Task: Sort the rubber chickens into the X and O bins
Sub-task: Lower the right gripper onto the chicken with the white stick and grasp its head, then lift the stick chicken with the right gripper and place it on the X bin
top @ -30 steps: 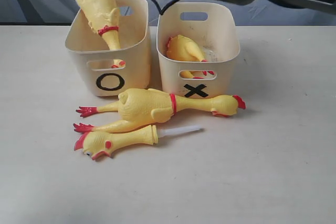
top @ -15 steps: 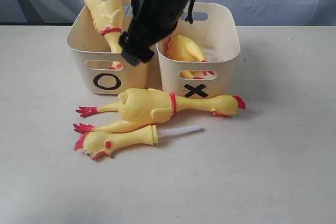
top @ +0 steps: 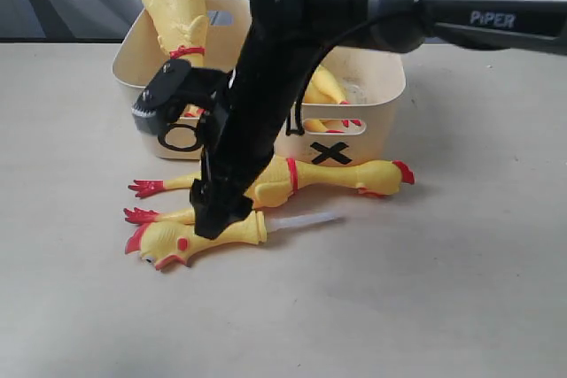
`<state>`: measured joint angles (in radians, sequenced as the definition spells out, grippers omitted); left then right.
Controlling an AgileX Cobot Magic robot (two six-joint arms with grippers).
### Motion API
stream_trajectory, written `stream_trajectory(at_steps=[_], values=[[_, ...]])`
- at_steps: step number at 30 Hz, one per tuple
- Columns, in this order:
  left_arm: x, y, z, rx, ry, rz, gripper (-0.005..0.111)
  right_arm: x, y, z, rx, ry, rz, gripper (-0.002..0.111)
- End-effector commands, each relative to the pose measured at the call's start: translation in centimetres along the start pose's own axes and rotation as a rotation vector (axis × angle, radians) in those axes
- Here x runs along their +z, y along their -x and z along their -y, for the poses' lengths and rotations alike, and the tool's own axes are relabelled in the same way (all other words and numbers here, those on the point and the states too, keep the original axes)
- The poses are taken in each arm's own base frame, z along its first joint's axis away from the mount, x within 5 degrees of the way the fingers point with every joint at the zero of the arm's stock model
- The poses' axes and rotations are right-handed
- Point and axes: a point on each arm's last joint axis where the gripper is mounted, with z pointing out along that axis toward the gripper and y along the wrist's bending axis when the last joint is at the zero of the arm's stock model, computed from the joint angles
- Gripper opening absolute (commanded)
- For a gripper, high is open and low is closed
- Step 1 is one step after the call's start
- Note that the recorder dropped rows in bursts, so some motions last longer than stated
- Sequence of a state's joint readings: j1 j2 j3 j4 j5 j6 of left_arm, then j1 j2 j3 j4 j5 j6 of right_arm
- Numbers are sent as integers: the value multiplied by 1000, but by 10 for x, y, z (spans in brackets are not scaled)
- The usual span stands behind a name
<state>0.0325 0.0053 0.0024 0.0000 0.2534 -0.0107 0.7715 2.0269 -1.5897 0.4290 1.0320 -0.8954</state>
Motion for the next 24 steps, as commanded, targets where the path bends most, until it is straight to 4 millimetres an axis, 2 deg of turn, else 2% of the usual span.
stream_trajectory(at_steps=[1, 8, 12, 14, 16, 19, 22, 24], values=[[-1, 2, 0, -4, -4, 21, 0, 33, 7, -5, -195, -69, -32, 80], [-1, 2, 0, -4, -4, 21, 0, 68, 24, -15, -264, -138, 14, 80], [-1, 2, 0, -4, -4, 21, 0, 90, 19, -12, -278, -135, -21, 77], [-1, 2, 0, -4, -4, 21, 0, 98, 15, -11, -273, -122, -39, 68], [-1, 2, 0, -4, -4, 21, 0, 109, 8, -13, -248, -68, -84, 43], [-1, 2, 0, -4, -4, 21, 0, 111, 0, -16, -261, -16, -154, 29], [-1, 2, 0, -4, -4, 21, 0, 109, -7, -19, -263, 22, -228, -1], [-1, 2, 0, -4, -4, 21, 0, 101, -4, -22, -238, 25, -220, -1]])
